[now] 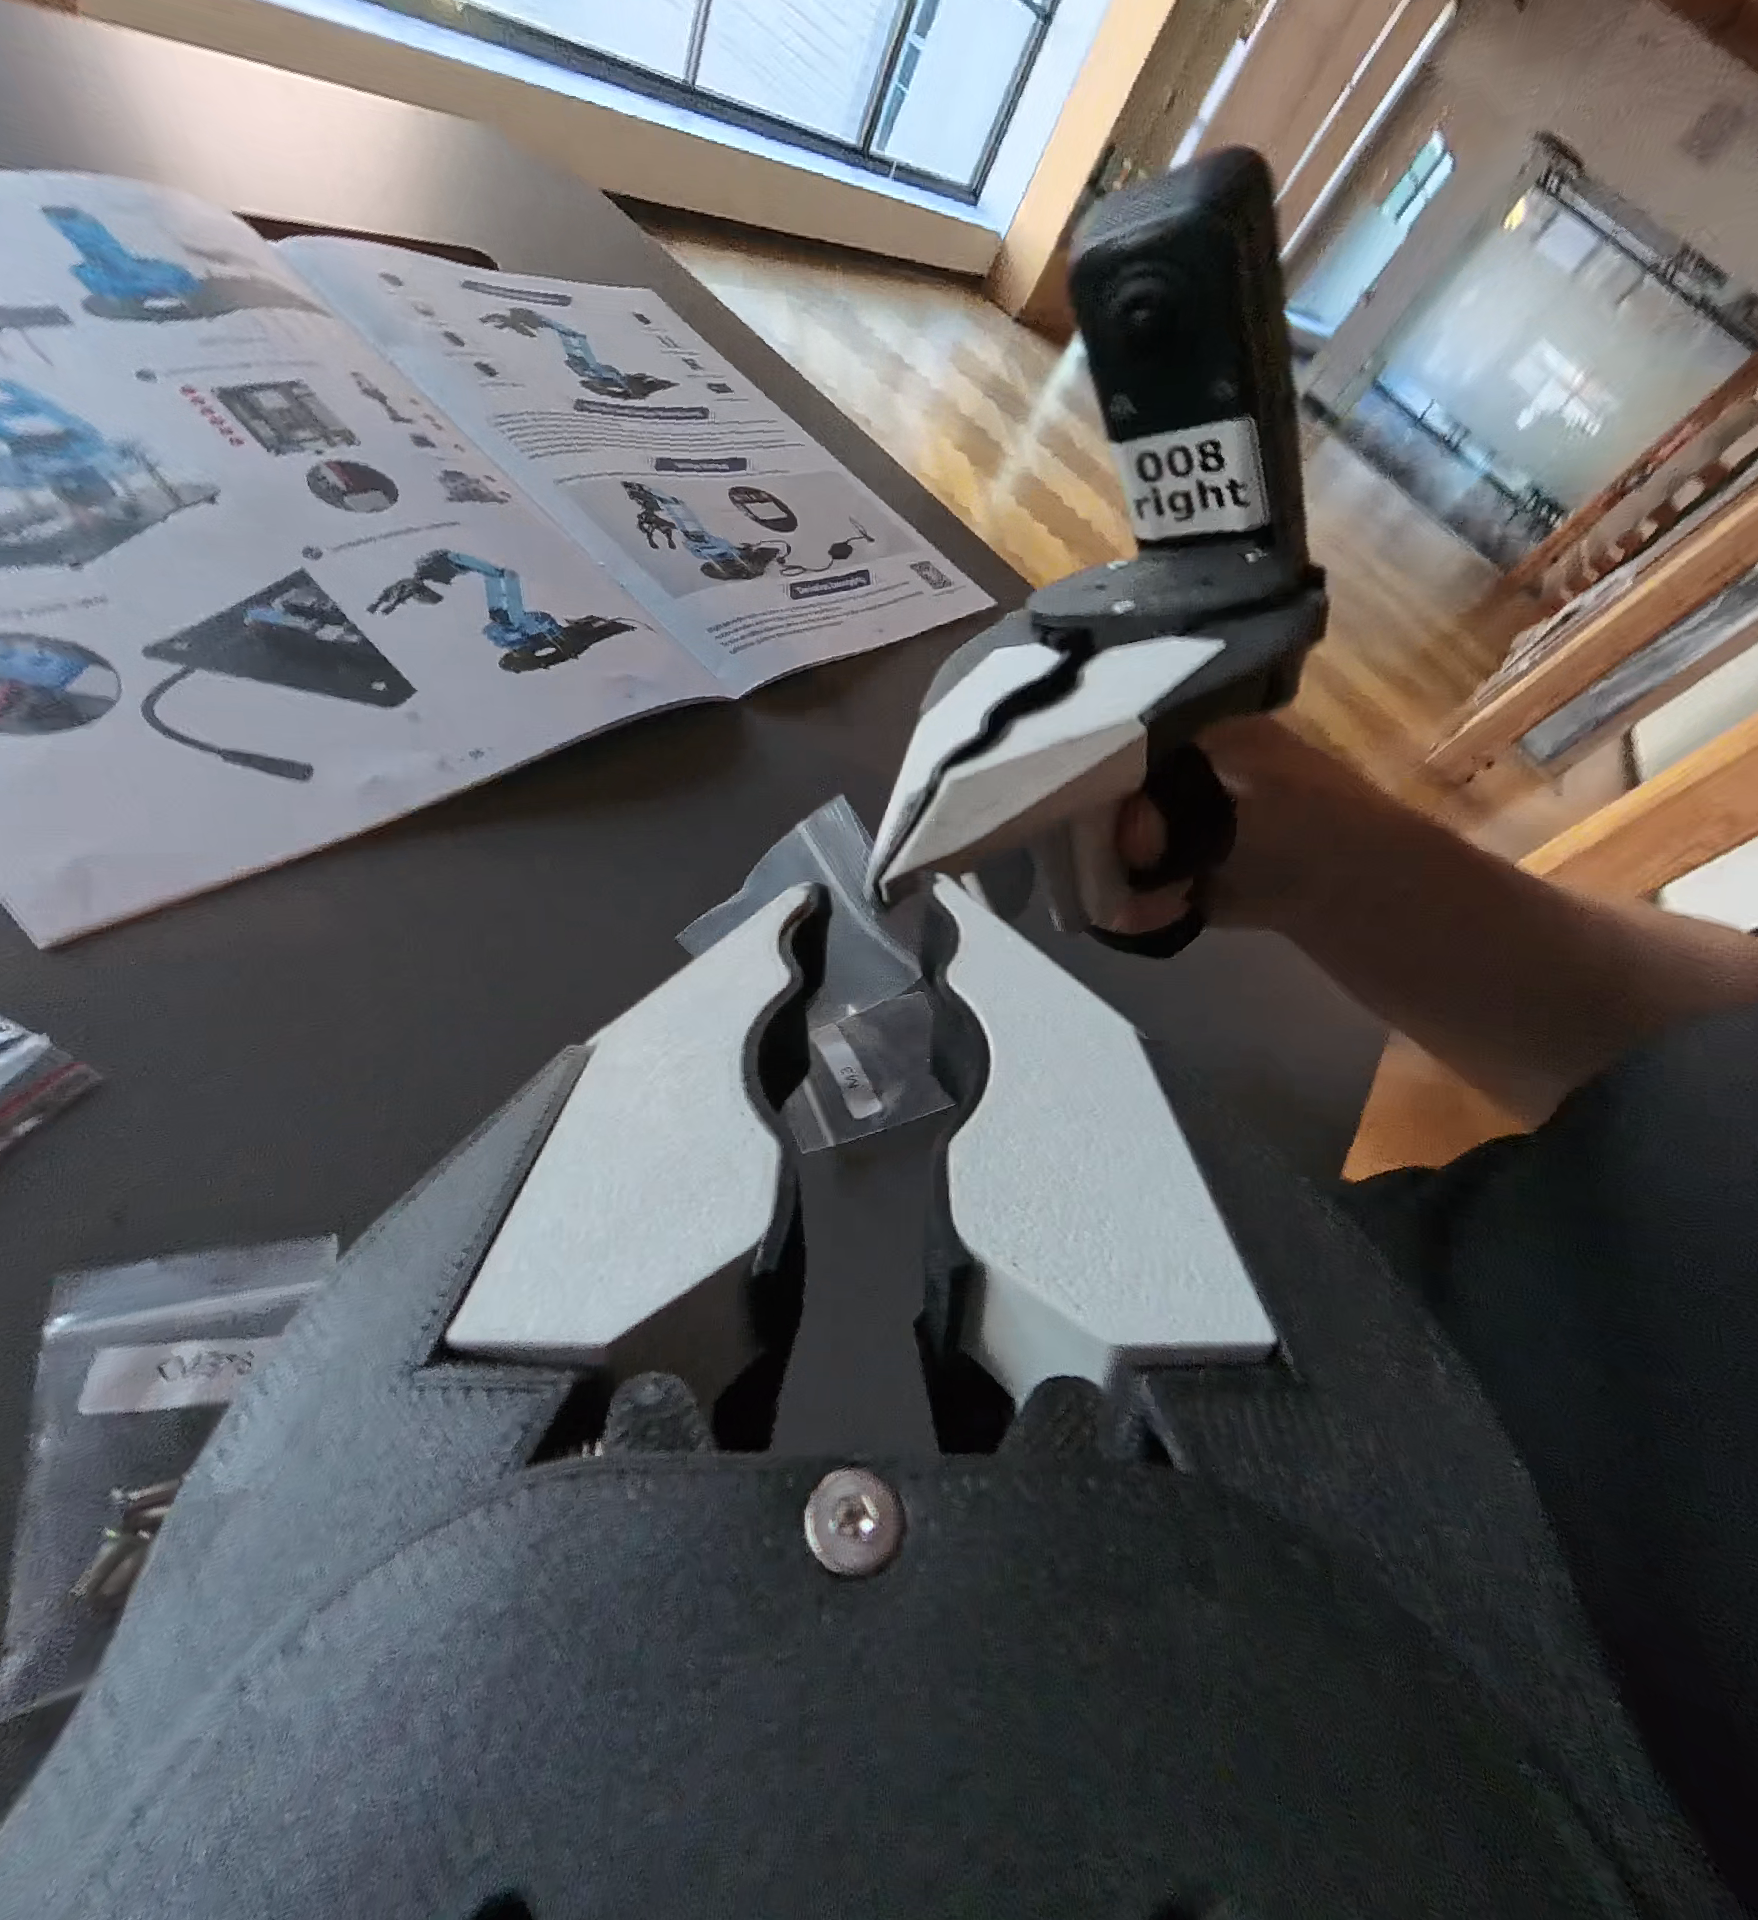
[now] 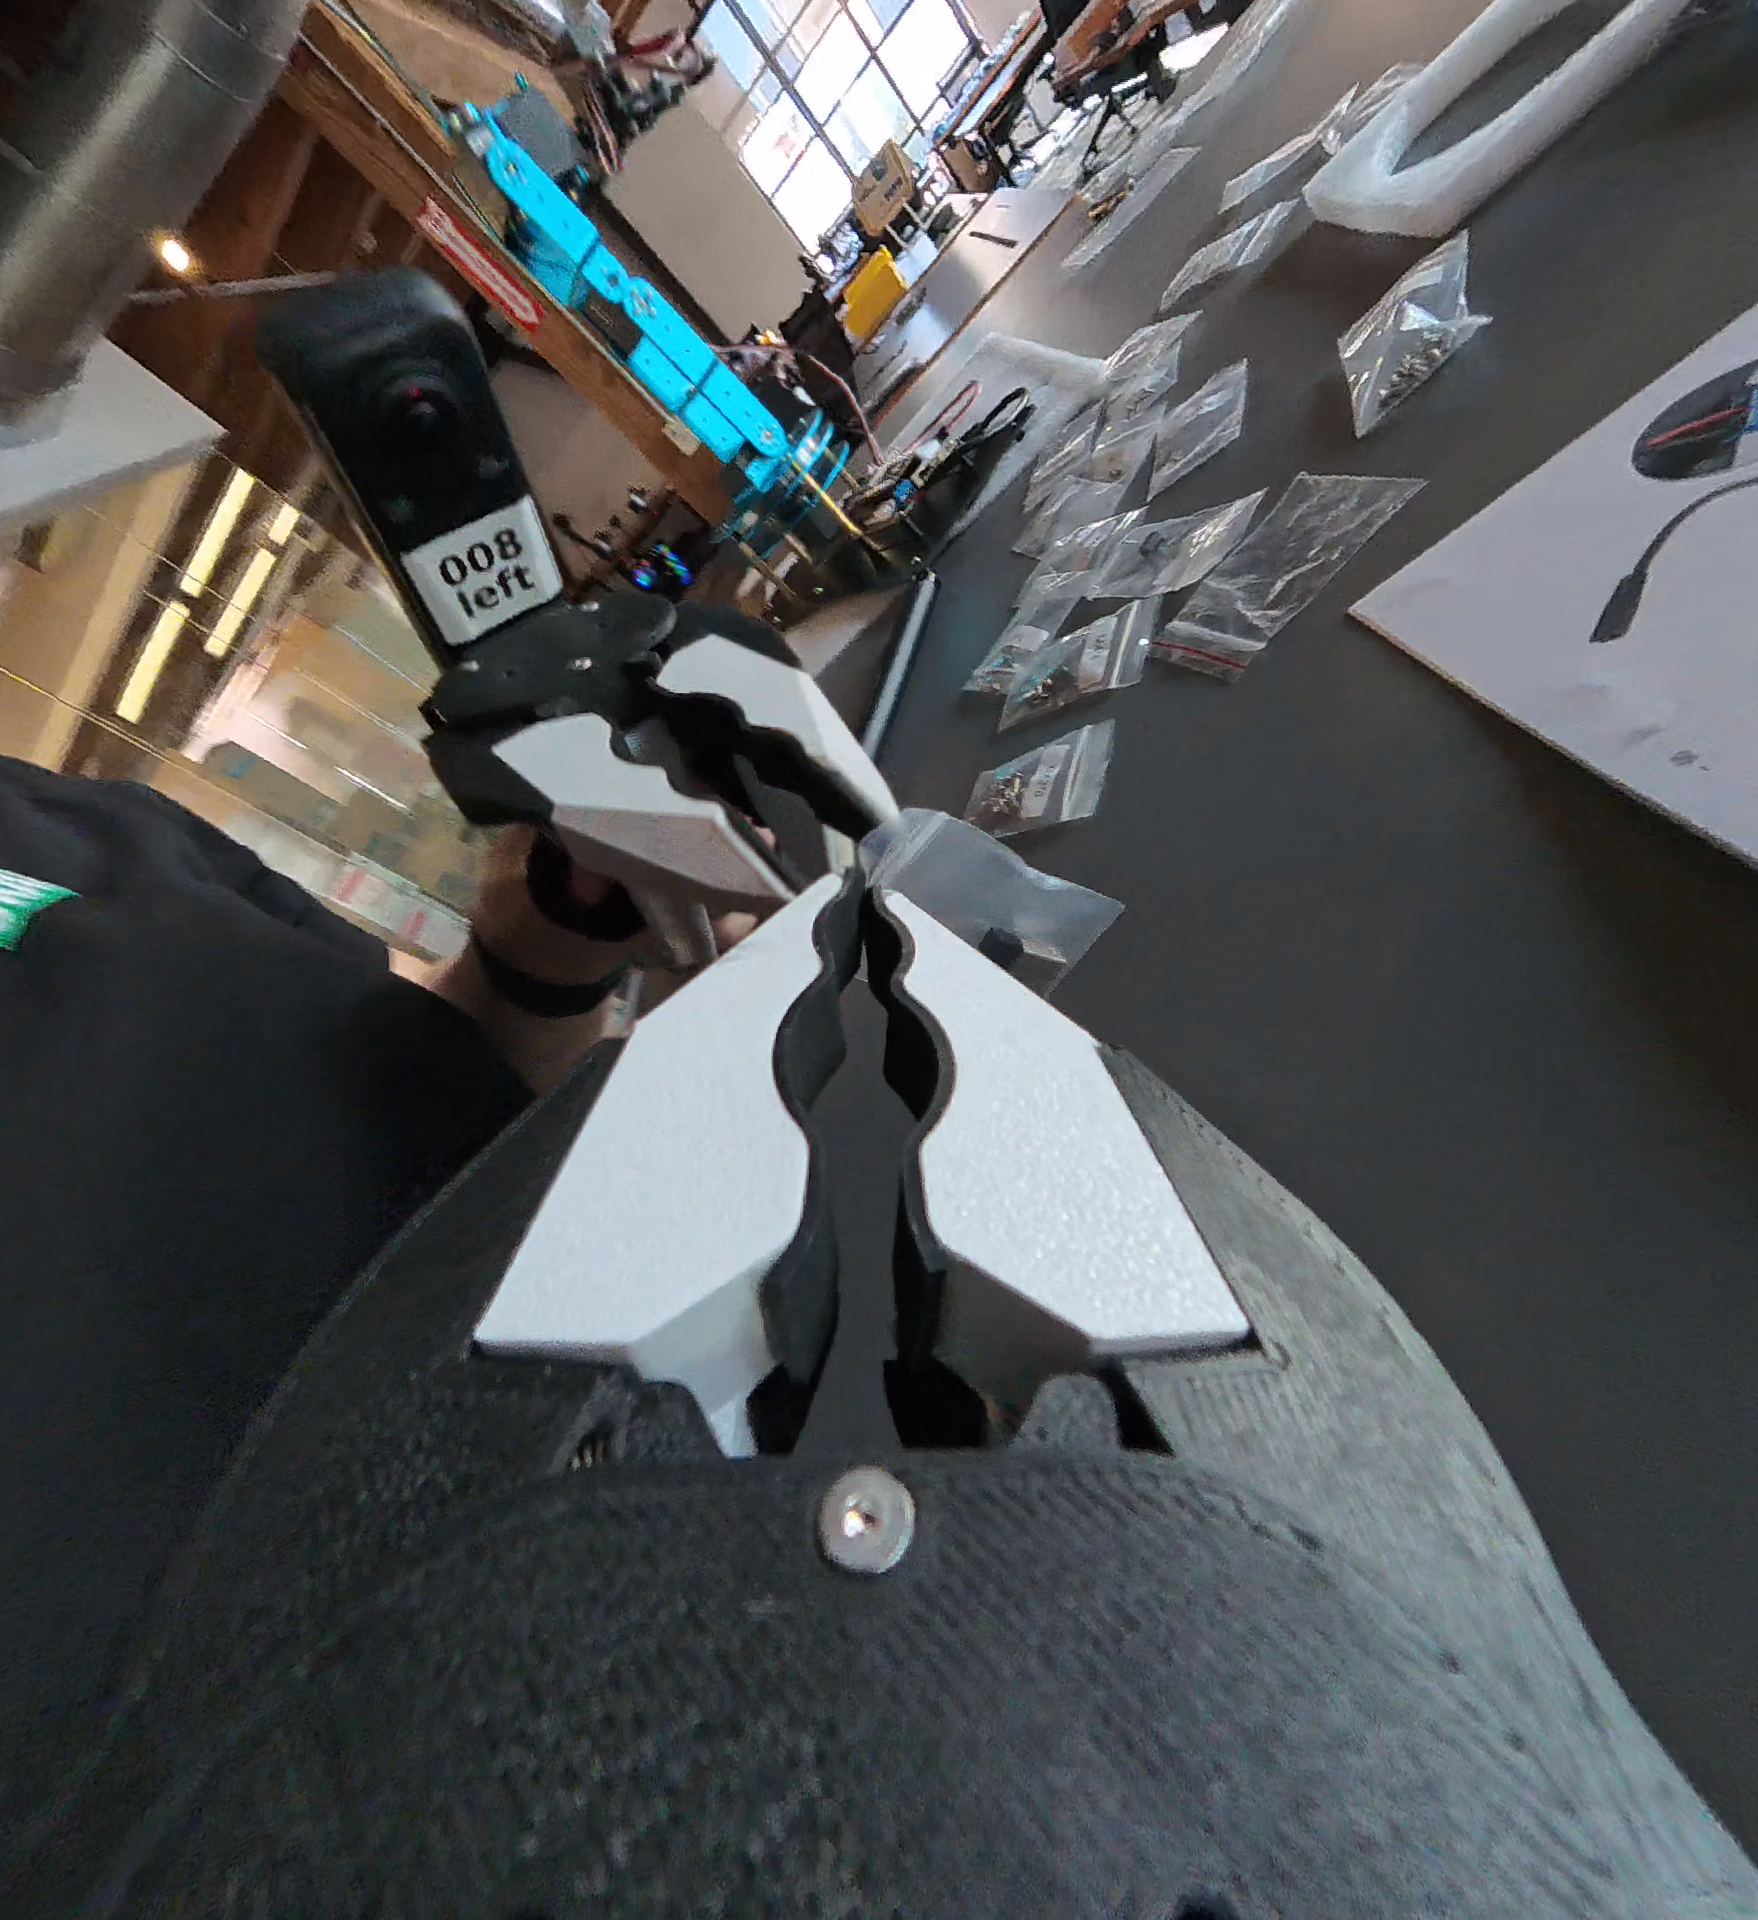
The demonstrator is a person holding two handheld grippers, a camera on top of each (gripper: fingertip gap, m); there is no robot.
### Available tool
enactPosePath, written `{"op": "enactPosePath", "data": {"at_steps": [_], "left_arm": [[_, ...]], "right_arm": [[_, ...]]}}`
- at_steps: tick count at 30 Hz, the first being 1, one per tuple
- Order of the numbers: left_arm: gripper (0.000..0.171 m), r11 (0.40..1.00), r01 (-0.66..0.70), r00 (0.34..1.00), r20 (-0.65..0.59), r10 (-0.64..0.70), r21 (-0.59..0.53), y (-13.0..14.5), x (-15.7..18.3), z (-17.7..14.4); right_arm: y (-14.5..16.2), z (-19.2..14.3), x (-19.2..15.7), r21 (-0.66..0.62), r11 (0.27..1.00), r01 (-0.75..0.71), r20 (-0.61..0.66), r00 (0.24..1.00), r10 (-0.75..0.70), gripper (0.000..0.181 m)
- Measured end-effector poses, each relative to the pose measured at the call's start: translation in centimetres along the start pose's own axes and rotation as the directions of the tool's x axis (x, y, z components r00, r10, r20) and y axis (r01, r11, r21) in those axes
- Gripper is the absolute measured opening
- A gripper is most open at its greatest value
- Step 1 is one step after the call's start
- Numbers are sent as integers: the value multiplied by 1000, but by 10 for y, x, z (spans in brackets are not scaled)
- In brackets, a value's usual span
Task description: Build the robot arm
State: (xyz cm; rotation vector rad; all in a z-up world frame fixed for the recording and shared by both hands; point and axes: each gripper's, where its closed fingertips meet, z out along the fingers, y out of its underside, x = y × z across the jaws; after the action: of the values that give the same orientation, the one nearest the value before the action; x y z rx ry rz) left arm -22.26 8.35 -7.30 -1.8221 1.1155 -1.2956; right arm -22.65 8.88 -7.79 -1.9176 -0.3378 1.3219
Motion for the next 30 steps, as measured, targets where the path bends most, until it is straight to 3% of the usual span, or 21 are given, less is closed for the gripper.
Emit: {"op": "enactPosePath", "data": {"at_steps": [6,16,18,22,30], "left_arm": [[12,989,150,988,-30,-150,15,0,-2,-4],[0,993,95,995,39,-92,-68,16,-6,5],[0,994,84,996,35,-82,-77,18,-6,5],[0,995,76,997,16,-75,-62,16,-5,6],[0,992,111,994,-7,-112,-57,18,-1,12]], "right_arm": [[9,5,-6,-75,974,213,-78,973,-219,0],[19,7,-1,-124,960,253,-110,958,-267,0],[21,7,1,-117,968,222,-108,966,-235,0],[17,3,9,-30,999,22,-101,995,-25,9],[23,5,4,-22,991,-131,-40,991,130,24]]}}
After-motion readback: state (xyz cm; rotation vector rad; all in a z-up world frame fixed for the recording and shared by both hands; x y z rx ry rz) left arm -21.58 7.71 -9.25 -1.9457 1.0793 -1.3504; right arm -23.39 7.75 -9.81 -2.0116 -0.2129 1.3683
